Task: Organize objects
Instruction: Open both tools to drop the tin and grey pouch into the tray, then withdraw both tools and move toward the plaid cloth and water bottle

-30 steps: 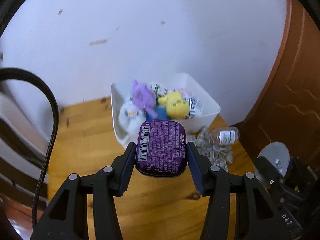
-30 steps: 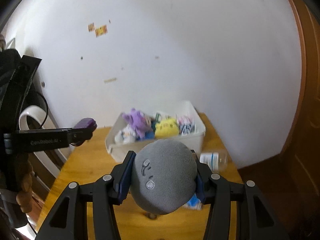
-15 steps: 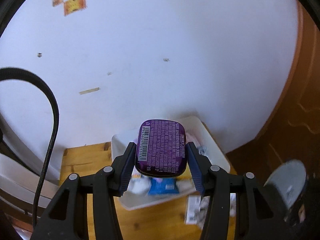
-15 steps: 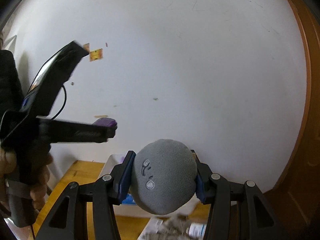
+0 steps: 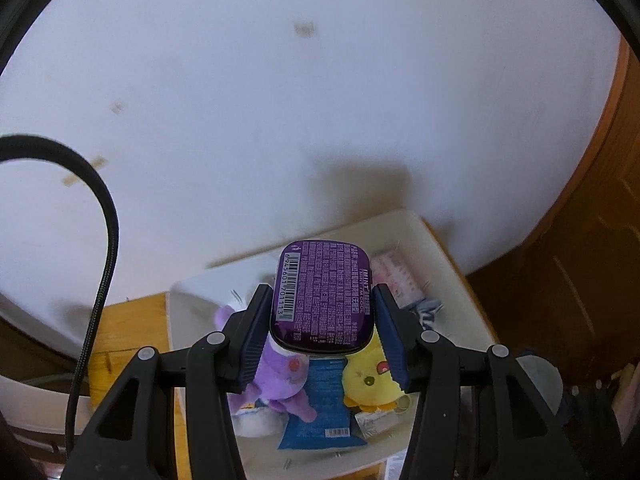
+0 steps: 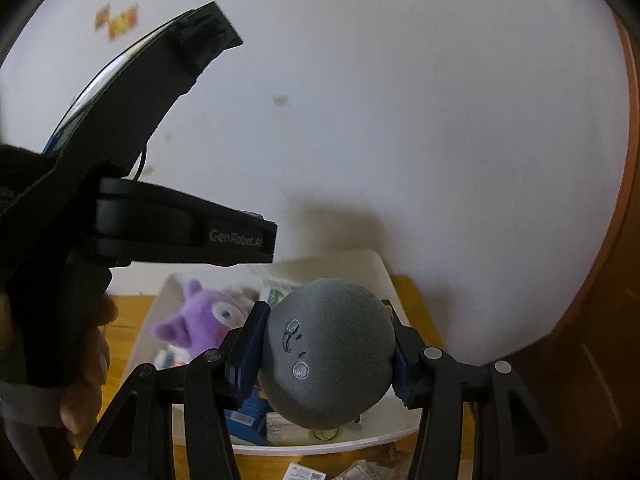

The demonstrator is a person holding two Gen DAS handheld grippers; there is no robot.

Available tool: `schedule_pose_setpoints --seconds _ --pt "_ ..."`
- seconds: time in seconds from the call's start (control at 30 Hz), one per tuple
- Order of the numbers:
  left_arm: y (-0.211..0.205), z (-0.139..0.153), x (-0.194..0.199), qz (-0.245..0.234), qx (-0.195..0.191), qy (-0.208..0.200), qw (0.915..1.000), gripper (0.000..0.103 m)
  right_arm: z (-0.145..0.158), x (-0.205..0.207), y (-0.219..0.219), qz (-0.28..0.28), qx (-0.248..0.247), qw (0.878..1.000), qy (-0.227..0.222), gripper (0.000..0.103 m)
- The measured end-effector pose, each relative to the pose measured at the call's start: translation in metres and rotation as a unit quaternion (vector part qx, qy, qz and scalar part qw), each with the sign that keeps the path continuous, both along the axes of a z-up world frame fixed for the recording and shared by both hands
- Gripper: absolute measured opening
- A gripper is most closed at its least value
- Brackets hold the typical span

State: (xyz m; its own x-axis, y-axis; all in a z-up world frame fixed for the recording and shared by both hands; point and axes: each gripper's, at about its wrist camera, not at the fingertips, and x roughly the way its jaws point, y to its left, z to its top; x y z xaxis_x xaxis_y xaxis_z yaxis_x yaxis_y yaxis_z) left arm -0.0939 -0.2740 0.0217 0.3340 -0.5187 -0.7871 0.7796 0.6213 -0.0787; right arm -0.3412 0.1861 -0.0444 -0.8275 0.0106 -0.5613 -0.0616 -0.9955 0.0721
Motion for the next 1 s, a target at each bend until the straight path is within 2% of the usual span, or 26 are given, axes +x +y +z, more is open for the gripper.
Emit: schedule_pose_setpoints --seconds 0.17,0.23,0.3,0.37,0.57,0.67,0.83,1.0 --pt "-0.014 -0.029 0.006 -0.01 0.019 0.009 0.9997 0.055 -0.028 -0.016 -0.001 0.002 0.01 0.999 -0.031 0.058" --pt "-0.014 -0.036 0.006 -0.013 0.018 0.006 0.9997 0.055 -0.035 -0.019 -0.001 0.006 0.01 0.999 -0.041 0.062" --pt "-0.014 -0.039 0.005 -0.017 0.019 0.0 0.9997 0.055 -0.04 -0.02 -0.003 0.017 0.007 0.999 -0.048 0.074" --pt "-0.011 -0.042 0.004 -0.019 0.021 -0.003 0.9996 0.056 -0.043 -0.019 -0.008 0.029 0.011 0.998 -0.048 0.08" --pt "-0.002 -0.039 0.006 -0.012 0.019 -0.007 0.9997 0.056 -0.04 -0.005 -0.016 0.032 0.048 0.998 -0.024 0.081" --pt "0.008 -0.025 0.001 -0.004 0.007 -0.011 0.9999 0.056 -0.036 -0.007 -0.014 0.032 0.043 0.998 -0.018 0.081" --pt "0.017 -0.02 -0.002 0.007 -0.003 -0.011 0.9999 0.056 -0.029 -0.003 -0.019 0.031 0.035 0.999 -0.014 0.081" --pt "0.034 -0.01 -0.011 0.011 -0.011 -0.02 0.9997 0.056 -0.019 0.025 -0.026 0.029 0.026 0.999 -0.005 0.081"
